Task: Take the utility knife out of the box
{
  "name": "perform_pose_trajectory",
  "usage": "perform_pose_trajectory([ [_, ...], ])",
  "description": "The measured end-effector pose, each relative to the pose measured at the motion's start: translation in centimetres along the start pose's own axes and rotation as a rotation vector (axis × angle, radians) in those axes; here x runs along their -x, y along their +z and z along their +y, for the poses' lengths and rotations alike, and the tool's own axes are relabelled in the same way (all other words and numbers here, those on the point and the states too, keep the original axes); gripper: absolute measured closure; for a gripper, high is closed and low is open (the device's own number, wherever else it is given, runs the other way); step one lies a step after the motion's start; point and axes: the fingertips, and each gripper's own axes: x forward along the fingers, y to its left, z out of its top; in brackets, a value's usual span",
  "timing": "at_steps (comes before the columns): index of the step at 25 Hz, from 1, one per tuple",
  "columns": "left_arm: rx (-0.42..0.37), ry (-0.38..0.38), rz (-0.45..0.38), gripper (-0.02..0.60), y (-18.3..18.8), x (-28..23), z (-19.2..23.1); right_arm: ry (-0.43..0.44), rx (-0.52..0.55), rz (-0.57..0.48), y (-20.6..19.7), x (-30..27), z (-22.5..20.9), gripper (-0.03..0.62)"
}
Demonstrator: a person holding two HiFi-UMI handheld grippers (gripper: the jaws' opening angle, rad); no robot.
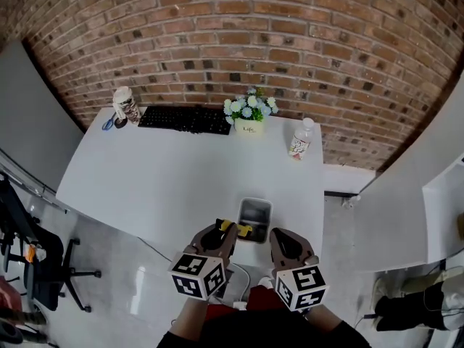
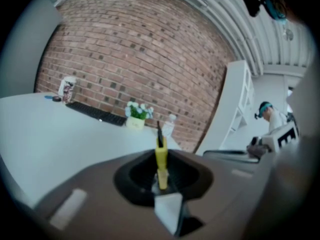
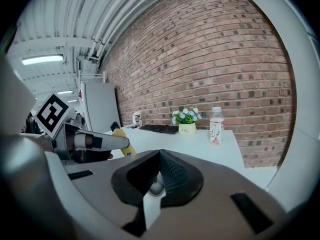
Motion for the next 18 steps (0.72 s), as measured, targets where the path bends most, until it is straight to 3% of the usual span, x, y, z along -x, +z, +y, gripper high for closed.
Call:
perform_pose_trajectory([
  [18, 0.013, 0.183, -0.162, 0.522, 4.1, 5.7, 3.6, 0.202, 0.104, -0.057, 4.0, -2.9, 5.3, 0.586],
])
